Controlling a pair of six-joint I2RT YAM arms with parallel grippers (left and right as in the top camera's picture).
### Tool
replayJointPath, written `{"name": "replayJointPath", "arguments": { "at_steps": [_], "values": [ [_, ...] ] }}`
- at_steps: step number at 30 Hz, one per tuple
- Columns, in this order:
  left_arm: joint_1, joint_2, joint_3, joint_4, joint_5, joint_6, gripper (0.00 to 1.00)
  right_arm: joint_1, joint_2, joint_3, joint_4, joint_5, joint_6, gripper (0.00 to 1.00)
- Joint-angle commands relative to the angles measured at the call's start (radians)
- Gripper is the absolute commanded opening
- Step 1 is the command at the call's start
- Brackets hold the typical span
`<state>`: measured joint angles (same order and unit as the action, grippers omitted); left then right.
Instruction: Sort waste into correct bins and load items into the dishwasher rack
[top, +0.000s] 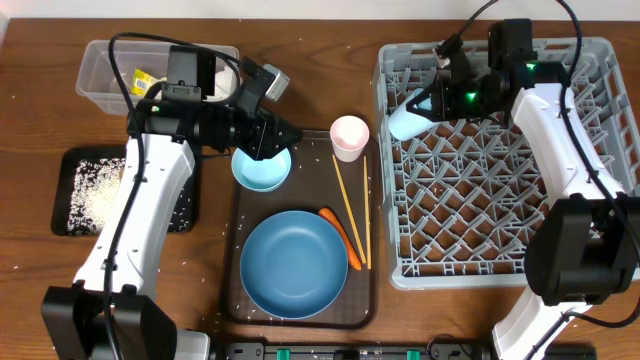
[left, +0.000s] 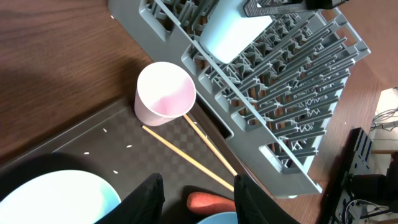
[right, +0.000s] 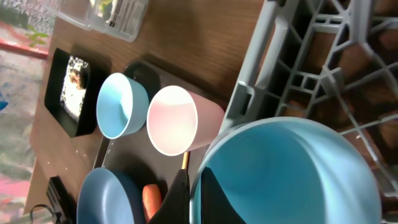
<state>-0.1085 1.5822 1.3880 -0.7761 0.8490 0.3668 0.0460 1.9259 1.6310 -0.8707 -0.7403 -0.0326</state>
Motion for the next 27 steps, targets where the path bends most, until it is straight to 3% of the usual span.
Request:
{"name": "replayJointPath", "arguments": {
  "at_steps": [1, 4, 6, 8, 10, 13, 20, 27],
  "values": [
    [-0.002, -0.011, 0.020, -0.001, -0.005, 0.006, 0.38, -0.003, 0.010, -0.007, -0.024, 0.033, 0.013, 0.09],
    [-0.002, -0.011, 0.020, -0.001, -0.005, 0.006, 0.38, -0.002, 0.010, -0.007, -0.059, 0.079, 0.013, 0.23],
    [-0.002, -0.011, 0.020, -0.001, -0.005, 0.006, 0.38, 0.003, 0.010, -0.008, -0.066, 0.090, 0.009, 0.24],
    [-0.002, -0.011, 0.020, -0.001, -0.005, 0.006, 0.38, 0.007, 0.010, -0.008, -0.064, 0.090, 0.009, 0.18],
    [-0.002, -0.011, 0.020, -0.002, -0.005, 0.006, 0.38, 0.010, 0.010, -0.008, -0.056, 0.089, 0.010, 0.01],
    [-0.002, -0.011, 0.020, -0.005, -0.005, 0.006, 0.38, 0.007, 0.010, -0.008, -0.036, 0.038, 0.010, 0.01],
    [-0.002, -0.011, 0.020, -0.009, -0.005, 0.006, 0.38, -0.081, -0.011, -0.008, 0.023, -0.292, 0.008, 0.01],
    [-0.002, -0.011, 0.020, -0.008, -0.005, 0.006, 0.38, -0.211, -0.009, -0.009, 0.015, -0.592, -0.080, 0.01]
  ]
}}
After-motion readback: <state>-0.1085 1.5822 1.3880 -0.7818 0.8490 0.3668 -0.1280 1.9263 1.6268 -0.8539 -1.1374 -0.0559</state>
